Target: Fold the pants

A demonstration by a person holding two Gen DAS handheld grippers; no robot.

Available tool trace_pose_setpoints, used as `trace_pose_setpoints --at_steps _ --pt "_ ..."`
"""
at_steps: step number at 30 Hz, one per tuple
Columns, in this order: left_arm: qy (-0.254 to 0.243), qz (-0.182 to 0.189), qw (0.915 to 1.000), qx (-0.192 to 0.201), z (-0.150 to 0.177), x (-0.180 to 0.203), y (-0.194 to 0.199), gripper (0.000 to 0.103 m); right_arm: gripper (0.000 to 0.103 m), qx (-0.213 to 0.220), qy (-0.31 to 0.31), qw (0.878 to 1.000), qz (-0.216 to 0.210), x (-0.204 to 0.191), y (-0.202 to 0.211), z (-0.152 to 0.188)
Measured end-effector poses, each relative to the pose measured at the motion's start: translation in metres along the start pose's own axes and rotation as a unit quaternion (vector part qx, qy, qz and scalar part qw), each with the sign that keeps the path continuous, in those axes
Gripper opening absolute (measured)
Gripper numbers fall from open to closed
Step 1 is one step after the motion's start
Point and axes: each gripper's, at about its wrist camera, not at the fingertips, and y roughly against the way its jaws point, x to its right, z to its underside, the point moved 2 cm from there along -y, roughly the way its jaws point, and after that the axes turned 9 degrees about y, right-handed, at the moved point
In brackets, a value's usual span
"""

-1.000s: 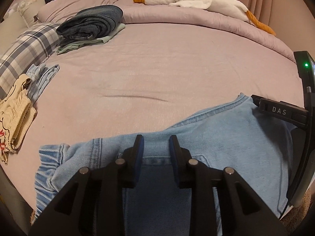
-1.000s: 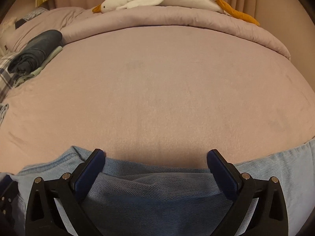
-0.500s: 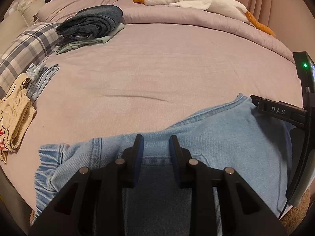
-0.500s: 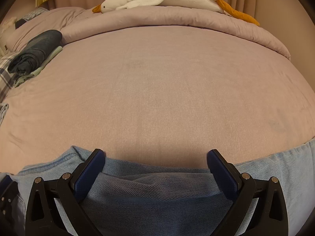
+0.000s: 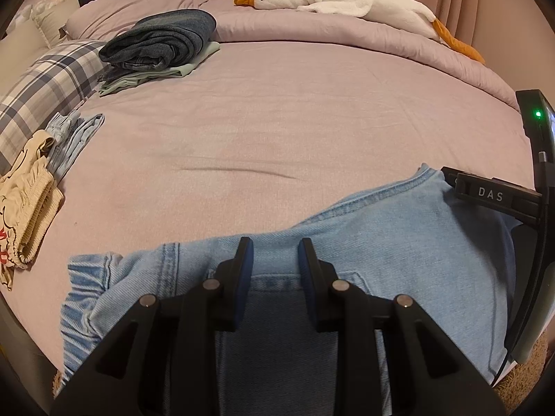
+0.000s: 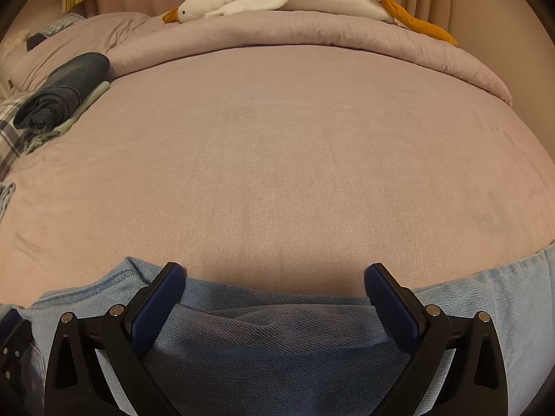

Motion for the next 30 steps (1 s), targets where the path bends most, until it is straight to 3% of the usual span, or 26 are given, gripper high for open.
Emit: trace_pose_setpoints --at_steps 30 --pt "0.019 0.016 0.9997 0.002 0.0004 -0.0044 0.0014 0.027 0.103 0.000 0.000 1.000 0.000 -0.0009 -0.0002 0.0002"
